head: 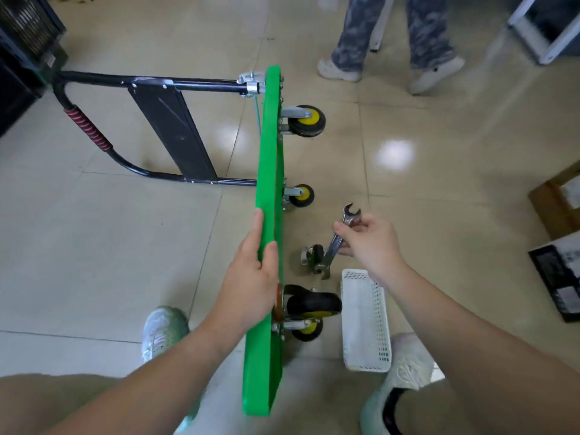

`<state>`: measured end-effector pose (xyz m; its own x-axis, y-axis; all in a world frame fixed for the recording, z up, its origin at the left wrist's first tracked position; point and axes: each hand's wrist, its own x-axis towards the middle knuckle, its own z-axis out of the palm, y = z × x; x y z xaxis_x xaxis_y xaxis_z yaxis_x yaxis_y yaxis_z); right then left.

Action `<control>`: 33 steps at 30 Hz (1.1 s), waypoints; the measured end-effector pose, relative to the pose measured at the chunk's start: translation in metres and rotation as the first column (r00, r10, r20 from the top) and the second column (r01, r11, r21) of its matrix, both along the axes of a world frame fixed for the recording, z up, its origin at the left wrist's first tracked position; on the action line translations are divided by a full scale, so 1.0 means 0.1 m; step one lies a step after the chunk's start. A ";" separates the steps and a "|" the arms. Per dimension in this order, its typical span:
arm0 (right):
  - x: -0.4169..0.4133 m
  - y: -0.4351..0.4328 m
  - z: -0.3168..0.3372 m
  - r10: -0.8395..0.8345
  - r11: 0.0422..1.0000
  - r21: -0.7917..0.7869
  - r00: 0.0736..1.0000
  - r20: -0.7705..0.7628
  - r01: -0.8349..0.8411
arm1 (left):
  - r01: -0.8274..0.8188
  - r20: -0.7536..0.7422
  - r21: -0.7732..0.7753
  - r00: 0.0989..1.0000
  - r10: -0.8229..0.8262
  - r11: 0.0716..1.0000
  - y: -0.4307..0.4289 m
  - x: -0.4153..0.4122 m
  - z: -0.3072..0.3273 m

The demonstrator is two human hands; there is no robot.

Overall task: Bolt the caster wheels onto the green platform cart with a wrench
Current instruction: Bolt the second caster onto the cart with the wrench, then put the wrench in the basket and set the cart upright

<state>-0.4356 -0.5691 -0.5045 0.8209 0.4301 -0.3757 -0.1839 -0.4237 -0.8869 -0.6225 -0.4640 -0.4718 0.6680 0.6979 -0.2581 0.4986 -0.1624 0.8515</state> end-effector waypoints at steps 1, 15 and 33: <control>-0.01 -0.15 -0.09 -0.029 0.998 -0.048 0.998 0.063 0.032 | 0.000 0.004 0.002 1.000 0.000 1.000 -0.01 -0.01 0.04; -0.29 -1.37 -1.60 -0.070 0.789 -0.615 0.994 -0.083 0.004 | -0.038 -0.006 0.016 0.999 0.038 0.999 -0.05 0.05 0.04; -0.38 -0.78 -0.39 0.323 0.499 -0.737 0.887 -0.329 -0.455 | -0.003 -0.207 -0.117 0.978 -0.022 0.993 0.03 0.01 0.29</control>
